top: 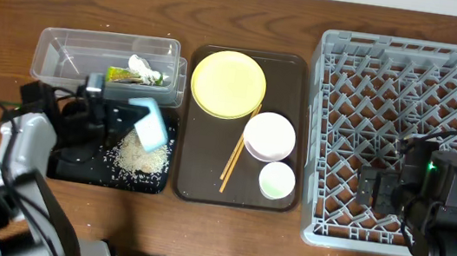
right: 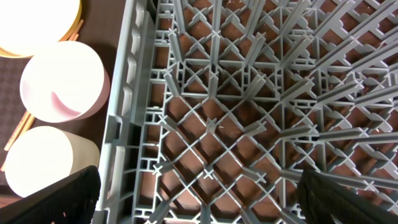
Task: Sort waste into correct bins and load items into the dishwasher rack
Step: 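Set the emptied blue bowl back on the brown tray with the left gripper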
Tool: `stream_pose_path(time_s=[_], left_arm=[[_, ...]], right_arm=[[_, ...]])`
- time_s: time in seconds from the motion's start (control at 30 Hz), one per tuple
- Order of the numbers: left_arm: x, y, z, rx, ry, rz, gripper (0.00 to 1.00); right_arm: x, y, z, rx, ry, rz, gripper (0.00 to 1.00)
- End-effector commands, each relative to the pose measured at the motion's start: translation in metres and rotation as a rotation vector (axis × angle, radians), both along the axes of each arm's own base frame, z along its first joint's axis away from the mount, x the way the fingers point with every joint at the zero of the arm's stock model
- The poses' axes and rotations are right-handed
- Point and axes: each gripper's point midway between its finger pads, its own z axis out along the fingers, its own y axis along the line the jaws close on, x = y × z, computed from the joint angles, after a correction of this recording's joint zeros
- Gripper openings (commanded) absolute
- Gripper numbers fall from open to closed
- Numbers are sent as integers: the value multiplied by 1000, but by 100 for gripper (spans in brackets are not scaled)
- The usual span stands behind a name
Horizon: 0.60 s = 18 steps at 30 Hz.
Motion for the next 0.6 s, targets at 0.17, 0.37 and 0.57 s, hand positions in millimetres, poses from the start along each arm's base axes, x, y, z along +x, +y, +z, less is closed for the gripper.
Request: stream_pose_path(time_s=[0.17,0.37,0.57], left_arm=[[-13,-56,-11,550,-125,-202,6],[-16,-97,-36,896,-249,-345,6],[-21,-131,-70,1153,-324,-469,6]], right_arm=[[2,2,8,12,-20,0,99],[1,2,8,12,-18,-1,99],[2,2,8,12,-19,-1,99]])
